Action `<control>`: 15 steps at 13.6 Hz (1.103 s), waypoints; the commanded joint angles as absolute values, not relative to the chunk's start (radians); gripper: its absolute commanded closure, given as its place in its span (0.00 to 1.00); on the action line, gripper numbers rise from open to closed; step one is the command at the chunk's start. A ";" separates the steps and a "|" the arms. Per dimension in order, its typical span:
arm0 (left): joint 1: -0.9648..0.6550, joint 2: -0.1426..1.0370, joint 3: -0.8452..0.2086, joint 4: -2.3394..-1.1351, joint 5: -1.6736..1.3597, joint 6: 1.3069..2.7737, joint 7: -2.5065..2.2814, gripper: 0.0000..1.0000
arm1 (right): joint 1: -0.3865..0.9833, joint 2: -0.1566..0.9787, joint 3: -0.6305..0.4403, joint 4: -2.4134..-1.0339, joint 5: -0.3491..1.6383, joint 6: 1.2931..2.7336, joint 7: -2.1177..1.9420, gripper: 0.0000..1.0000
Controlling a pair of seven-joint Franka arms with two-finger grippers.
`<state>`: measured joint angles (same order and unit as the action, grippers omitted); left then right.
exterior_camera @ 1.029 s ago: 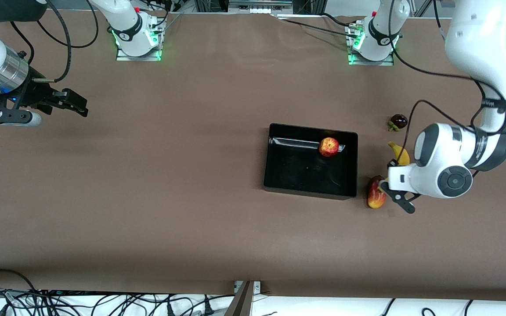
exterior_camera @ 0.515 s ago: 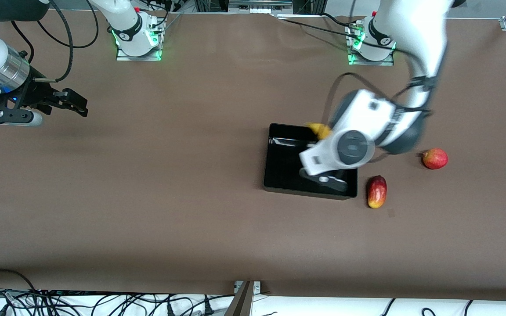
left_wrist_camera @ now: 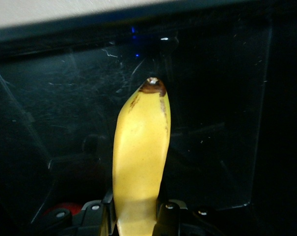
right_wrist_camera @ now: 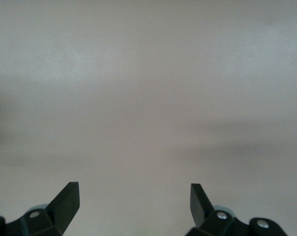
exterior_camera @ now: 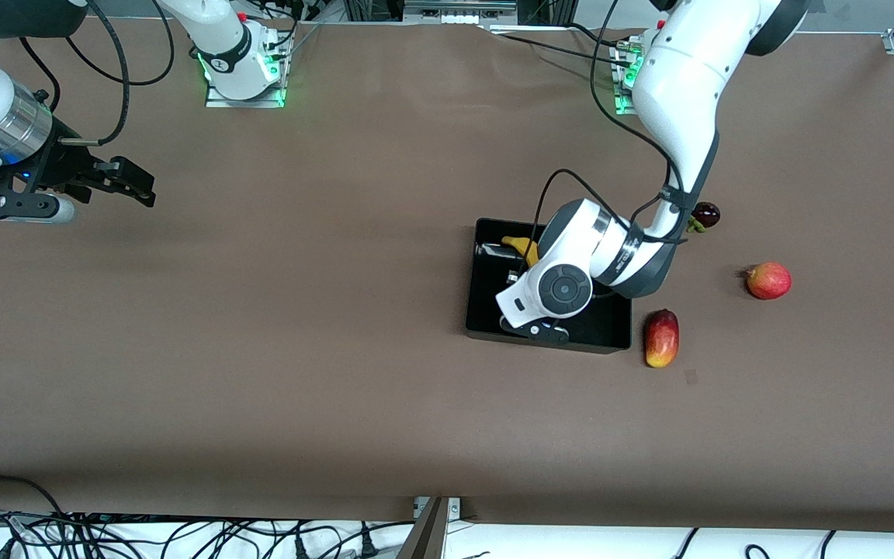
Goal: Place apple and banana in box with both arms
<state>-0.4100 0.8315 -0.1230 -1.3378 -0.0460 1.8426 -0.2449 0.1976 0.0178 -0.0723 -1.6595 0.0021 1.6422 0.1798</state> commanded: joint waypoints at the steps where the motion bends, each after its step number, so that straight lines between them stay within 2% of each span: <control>1: -0.426 0.812 -0.115 -1.350 -0.063 1.836 -0.258 0.00 | 0.195 0.028 -0.069 -1.634 -0.012 1.624 0.173 0.00; 3: -0.410 0.778 -0.106 -1.339 -0.064 1.827 -0.262 0.00 | 0.195 0.028 -0.069 -1.634 -0.014 1.624 0.175 0.00; 6: -0.307 0.616 -0.104 -1.331 -0.063 1.666 -0.250 0.00 | 0.195 0.028 -0.069 -1.634 -0.014 1.624 0.175 0.00; 10: -0.138 0.457 -0.100 -1.301 -0.063 1.571 -0.249 0.00 | 0.195 0.028 -0.069 -1.634 -0.014 1.624 0.175 0.00; 12: -0.095 0.396 -0.055 -1.267 -0.063 1.528 -0.214 0.00 | 0.195 0.028 -0.069 -1.634 -0.014 1.626 0.175 0.00; 13: -0.084 0.334 -0.049 -1.304 -0.057 1.516 -0.181 0.00 | 0.195 0.028 -0.069 -1.634 -0.014 1.626 0.175 0.00; 15: -0.061 0.171 -0.046 -1.466 0.010 1.520 -0.172 0.00 | 0.195 0.028 -0.069 -1.634 -0.014 1.626 0.173 0.00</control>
